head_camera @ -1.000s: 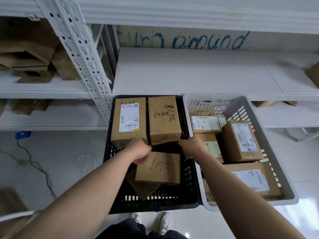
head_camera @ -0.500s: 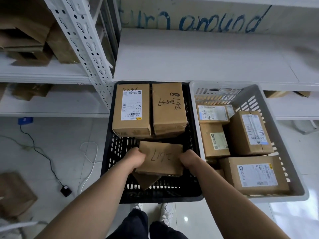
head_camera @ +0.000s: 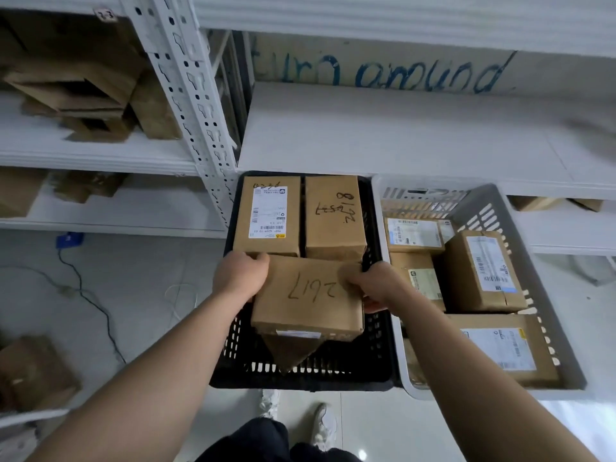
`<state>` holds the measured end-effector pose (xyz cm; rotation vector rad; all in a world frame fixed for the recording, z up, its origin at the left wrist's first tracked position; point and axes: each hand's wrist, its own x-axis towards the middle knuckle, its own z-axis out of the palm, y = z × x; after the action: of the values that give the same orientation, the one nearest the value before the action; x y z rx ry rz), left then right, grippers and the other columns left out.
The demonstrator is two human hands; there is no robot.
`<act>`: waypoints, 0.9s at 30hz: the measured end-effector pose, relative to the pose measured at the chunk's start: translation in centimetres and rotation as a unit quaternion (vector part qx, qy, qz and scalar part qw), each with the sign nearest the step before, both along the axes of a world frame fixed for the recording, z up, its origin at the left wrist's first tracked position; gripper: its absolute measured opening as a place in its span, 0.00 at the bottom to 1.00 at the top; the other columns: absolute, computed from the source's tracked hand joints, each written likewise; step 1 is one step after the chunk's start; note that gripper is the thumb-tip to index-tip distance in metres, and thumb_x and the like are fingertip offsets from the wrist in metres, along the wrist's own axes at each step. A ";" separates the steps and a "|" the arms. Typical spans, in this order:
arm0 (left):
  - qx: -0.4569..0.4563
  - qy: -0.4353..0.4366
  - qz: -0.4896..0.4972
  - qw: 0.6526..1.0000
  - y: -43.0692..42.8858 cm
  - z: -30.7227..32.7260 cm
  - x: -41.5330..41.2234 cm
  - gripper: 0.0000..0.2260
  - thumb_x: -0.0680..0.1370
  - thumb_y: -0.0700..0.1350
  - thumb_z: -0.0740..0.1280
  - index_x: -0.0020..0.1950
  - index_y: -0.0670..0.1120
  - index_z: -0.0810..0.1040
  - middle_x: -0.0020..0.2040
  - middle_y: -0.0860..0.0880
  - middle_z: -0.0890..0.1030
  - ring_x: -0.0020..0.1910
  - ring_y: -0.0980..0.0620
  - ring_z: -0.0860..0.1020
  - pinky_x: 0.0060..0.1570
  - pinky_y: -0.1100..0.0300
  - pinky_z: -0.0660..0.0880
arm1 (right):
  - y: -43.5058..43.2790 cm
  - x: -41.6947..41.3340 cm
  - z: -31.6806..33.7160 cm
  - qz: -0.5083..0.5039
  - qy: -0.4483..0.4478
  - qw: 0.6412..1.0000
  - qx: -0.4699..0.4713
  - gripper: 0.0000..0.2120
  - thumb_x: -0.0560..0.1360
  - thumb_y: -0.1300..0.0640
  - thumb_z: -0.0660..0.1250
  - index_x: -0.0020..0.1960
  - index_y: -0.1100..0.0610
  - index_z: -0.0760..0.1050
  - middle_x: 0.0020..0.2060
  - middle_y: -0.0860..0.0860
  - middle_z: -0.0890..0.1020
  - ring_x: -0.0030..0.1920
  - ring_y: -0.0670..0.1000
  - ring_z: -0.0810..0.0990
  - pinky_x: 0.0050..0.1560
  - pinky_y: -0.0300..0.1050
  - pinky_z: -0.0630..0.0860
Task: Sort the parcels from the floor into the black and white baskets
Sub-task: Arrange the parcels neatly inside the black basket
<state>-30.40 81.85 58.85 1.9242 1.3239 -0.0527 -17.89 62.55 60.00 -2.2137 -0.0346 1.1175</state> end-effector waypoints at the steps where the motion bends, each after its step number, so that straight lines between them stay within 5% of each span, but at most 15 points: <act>1: 0.021 -0.001 -0.008 1.000 0.2 1.0 0.3 0.15 0.76 0.52 0.62 0.37 0.42 0.77 0.34 0.46 0.80 0.35 0.44 0.81 0.35 0.57 0.78 | 0.1 0.2 1.2 0.004 -0.016 1.000 0.007 0.18 0.70 0.48 0.69 0.46 0.65 0.79 0.36 0.57 0.80 0.34 0.56 0.80 0.43 0.54 0.83; 4: 0.063 -0.023 -0.002 0.998 0.8 3.6 1.0 0.16 0.77 0.53 0.63 0.34 0.44 0.73 0.32 0.48 0.77 0.35 0.44 0.79 0.30 0.60 0.68 | 0.4 1.0 4.6 -0.003 -0.072 0.997 0.017 0.21 0.70 0.47 0.71 0.46 0.66 0.78 0.39 0.59 0.84 0.38 0.59 0.85 0.43 0.60 0.83; 11: 0.116 -0.114 0.052 0.985 2.1 6.7 2.7 0.17 0.77 0.49 0.62 0.31 0.43 0.68 0.29 0.47 0.72 0.31 0.45 0.72 0.30 0.59 0.64 | 2.6 3.1 8.8 -0.023 -0.199 0.979 0.034 0.18 0.71 0.46 0.71 0.37 0.62 0.76 0.33 0.56 0.82 0.35 0.58 0.85 0.40 0.51 0.83; 14: 0.089 -0.158 0.062 0.981 2.4 6.4 3.9 0.16 0.77 0.47 0.62 0.30 0.43 0.68 0.29 0.46 0.72 0.32 0.43 0.71 0.32 0.58 0.66 | 4.1 4.1 8.7 -0.034 -0.253 0.966 0.033 0.19 0.71 0.45 0.69 0.32 0.59 0.70 0.29 0.55 0.77 0.33 0.57 0.78 0.35 0.46 0.74; 16: 0.045 -0.177 0.054 0.982 2.4 5.8 4.7 0.14 0.78 0.46 0.61 0.33 0.44 0.71 0.31 0.46 0.73 0.35 0.44 0.73 0.36 0.57 0.68 | 5.0 4.5 8.4 -0.031 -0.264 0.963 0.044 0.17 0.73 0.49 0.67 0.36 0.63 0.75 0.33 0.58 0.79 0.36 0.58 0.77 0.37 0.46 0.72; 19: 0.003 -0.183 0.045 0.982 2.4 5.0 5.5 0.14 0.80 0.43 0.60 0.33 0.51 0.69 0.32 0.52 0.71 0.40 0.46 0.72 0.36 0.61 0.68 | 6.0 4.9 7.4 -0.035 -0.240 0.967 0.084 0.15 0.76 0.57 0.64 0.54 0.67 0.80 0.49 0.63 0.83 0.48 0.60 0.82 0.52 0.56 0.80; 21: -0.007 -0.189 0.041 0.981 2.5 4.6 5.7 0.10 0.80 0.41 0.60 0.43 0.49 0.77 0.41 0.51 0.77 0.47 0.45 0.73 0.39 0.63 0.66 | 6.2 4.8 6.6 -0.033 -0.225 0.969 0.098 0.14 0.76 0.60 0.63 0.56 0.67 0.79 0.52 0.64 0.83 0.45 0.57 0.80 0.51 0.54 0.79; 22: -0.007 -0.190 0.047 0.981 2.5 4.5 5.7 0.10 0.80 0.41 0.60 0.56 0.46 0.79 0.53 0.48 0.80 0.54 0.44 0.75 0.44 0.64 0.67 | 6.2 4.7 6.2 -0.035 -0.223 0.969 0.103 0.13 0.76 0.60 0.63 0.55 0.67 0.78 0.51 0.64 0.83 0.43 0.57 0.79 0.48 0.52 0.78; 24: -0.010 -0.185 0.069 0.980 2.7 4.3 5.4 0.18 0.80 0.42 0.60 0.71 0.43 0.71 0.68 0.46 0.74 0.61 0.47 0.75 0.50 0.64 0.66 | 6.0 4.5 5.9 -0.049 -0.230 0.965 0.114 0.11 0.76 0.60 0.65 0.55 0.65 0.78 0.49 0.62 0.83 0.45 0.58 0.81 0.50 0.52 0.79; 27: -0.011 -0.194 0.105 0.975 2.8 3.9 4.9 0.18 0.80 0.42 0.60 0.71 0.43 0.71 0.68 0.46 0.75 0.56 0.47 0.76 0.49 0.62 0.67 | 5.1 3.9 6.1 -0.081 -0.256 0.957 0.113 0.16 0.74 0.56 0.70 0.59 0.60 0.76 0.45 0.51 0.79 0.46 0.53 0.78 0.49 0.49 0.78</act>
<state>-25.54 84.69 62.76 1.6582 1.2419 0.3922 -14.01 67.67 66.12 -2.1909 -0.1870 0.4072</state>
